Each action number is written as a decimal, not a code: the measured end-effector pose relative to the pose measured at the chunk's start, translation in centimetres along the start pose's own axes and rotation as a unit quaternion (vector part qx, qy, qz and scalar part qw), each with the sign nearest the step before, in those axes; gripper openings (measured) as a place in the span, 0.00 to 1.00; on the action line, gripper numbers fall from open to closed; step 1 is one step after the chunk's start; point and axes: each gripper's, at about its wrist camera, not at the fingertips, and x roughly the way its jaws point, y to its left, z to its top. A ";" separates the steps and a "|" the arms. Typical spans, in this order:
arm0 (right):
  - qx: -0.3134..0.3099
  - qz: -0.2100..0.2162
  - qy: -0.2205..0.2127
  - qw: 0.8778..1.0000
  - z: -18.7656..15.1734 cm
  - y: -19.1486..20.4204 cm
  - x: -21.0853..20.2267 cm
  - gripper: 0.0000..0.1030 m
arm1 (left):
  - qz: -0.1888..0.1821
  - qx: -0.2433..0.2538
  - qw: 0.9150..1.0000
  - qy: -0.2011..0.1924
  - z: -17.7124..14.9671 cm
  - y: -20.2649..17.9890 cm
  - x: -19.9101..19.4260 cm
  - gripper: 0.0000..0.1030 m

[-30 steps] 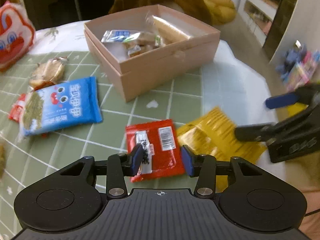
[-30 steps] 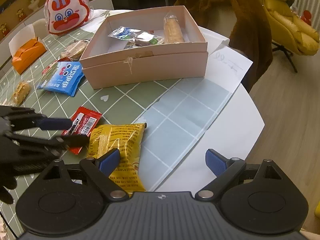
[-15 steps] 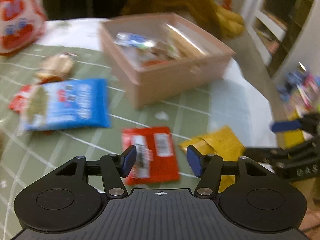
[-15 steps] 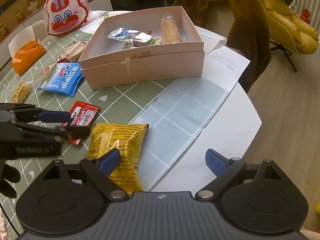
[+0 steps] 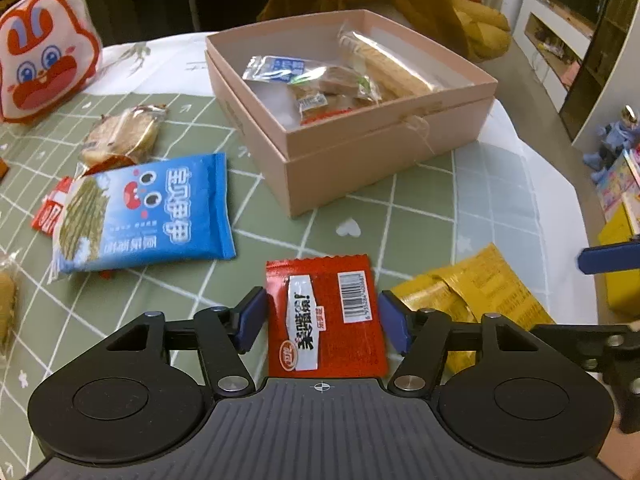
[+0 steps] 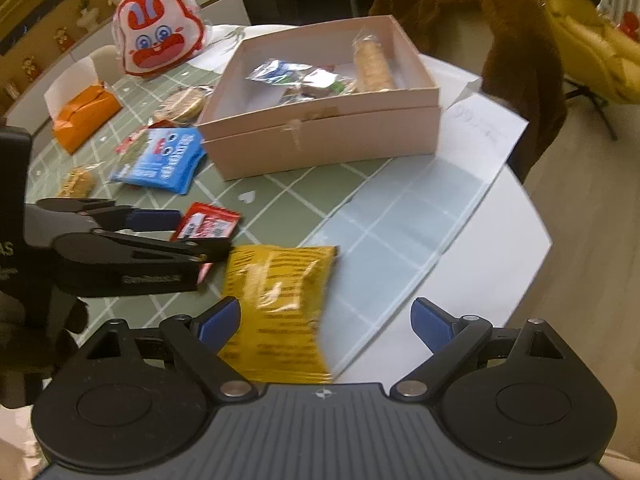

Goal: Organize snacks

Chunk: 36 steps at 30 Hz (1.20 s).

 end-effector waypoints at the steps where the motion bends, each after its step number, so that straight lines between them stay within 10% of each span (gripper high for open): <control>1: -0.004 0.004 0.003 1.000 0.0 0.4 0.2 0.91 | -0.007 0.003 1.000 0.000 -0.4 0.0 -0.3 0.64; 11: -0.047 0.020 0.049 0.998 0.9 4.2 4.0 0.90 | 0.017 -0.085 0.996 -0.002 -5.5 2.9 -3.9 0.61; 18: -0.143 -0.018 0.033 0.989 0.4 5.4 2.1 0.60 | 0.012 -0.088 0.996 -0.026 -5.7 2.1 -6.1 0.56; 28: -0.142 0.028 -0.150 0.978 16.2 2.6 -12.6 0.60 | -0.049 -0.101 0.972 -0.206 10.0 4.0 -17.8 0.57; 36: -0.076 0.032 -0.183 0.980 24.9 -1.1 -11.7 0.60 | -0.082 -0.129 0.969 -0.196 17.3 3.9 -11.3 0.61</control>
